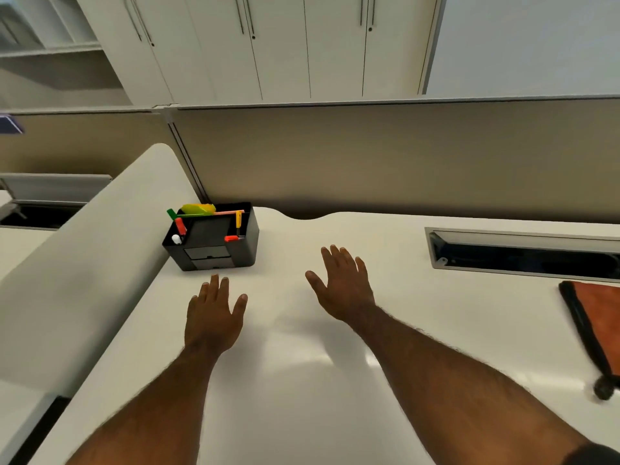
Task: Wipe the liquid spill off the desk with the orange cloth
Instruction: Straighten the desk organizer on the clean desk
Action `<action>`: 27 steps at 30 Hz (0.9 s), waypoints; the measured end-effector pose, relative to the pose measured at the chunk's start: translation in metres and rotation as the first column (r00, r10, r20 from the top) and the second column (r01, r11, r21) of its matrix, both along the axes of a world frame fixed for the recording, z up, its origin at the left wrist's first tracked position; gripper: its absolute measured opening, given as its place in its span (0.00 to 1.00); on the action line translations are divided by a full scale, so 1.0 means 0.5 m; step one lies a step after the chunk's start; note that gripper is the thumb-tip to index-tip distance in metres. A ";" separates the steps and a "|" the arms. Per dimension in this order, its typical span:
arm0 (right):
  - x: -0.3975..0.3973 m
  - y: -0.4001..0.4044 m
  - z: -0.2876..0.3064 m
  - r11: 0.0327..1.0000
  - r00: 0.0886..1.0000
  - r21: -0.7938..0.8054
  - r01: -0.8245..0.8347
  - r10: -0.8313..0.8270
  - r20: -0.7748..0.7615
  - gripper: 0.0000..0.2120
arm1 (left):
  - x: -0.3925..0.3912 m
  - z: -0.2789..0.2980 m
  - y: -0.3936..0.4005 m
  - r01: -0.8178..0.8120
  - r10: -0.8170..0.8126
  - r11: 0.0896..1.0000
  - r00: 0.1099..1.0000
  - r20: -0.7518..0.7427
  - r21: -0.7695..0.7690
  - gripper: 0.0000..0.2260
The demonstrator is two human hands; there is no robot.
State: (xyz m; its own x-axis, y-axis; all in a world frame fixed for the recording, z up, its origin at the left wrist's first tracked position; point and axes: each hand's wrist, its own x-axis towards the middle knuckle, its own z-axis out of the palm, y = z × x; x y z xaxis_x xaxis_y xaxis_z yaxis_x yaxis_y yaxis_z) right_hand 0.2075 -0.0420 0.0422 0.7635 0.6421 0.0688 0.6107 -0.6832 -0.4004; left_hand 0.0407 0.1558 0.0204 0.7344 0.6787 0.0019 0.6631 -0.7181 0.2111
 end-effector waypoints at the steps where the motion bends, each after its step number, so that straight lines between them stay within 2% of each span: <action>1: -0.008 0.018 -0.007 1.000 1.000 -0.010 -0.018 0.018 -0.013 0.46 | -0.013 -0.010 0.013 -0.011 0.011 1.000 1.000 -0.005 -0.016 0.30; 5: -0.037 0.072 -0.038 0.995 0.996 -0.061 -0.076 0.073 -0.050 0.35 | -0.052 -0.052 0.048 -0.030 0.027 0.998 0.999 -0.040 -0.062 0.30; 7: -0.052 0.099 -0.057 0.990 0.991 -0.082 -0.111 0.105 -0.082 0.32 | -0.070 -0.077 0.062 -0.047 0.041 0.996 0.997 -0.073 -0.082 0.31; 11: -0.079 0.146 -0.095 0.980 0.979 -0.103 -0.170 0.155 -0.132 0.32 | -0.082 -0.120 0.079 -0.083 0.072 0.992 0.992 -0.107 -0.099 0.33; 15: -0.088 0.189 -0.123 0.980 0.975 -0.090 -0.174 0.160 -0.152 0.33 | -0.074 -0.141 0.089 -0.071 0.069 0.997 0.996 -0.062 -0.037 0.34; 27: -0.022 0.392 -0.070 0.987 0.989 0.123 -0.102 0.113 -0.094 0.36 | -0.057 -0.145 0.099 -0.083 0.083 0.996 0.997 -0.006 0.012 0.35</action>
State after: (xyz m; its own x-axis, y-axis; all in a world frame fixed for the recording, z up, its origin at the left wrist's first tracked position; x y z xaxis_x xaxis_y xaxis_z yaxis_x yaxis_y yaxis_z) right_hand 0.1963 0.1539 0.0074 0.6973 0.7128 0.0756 0.6308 -0.5602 -0.5369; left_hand 0.0122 0.2051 -0.0519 0.6754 0.7374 0.0052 0.7221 -0.6627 0.1984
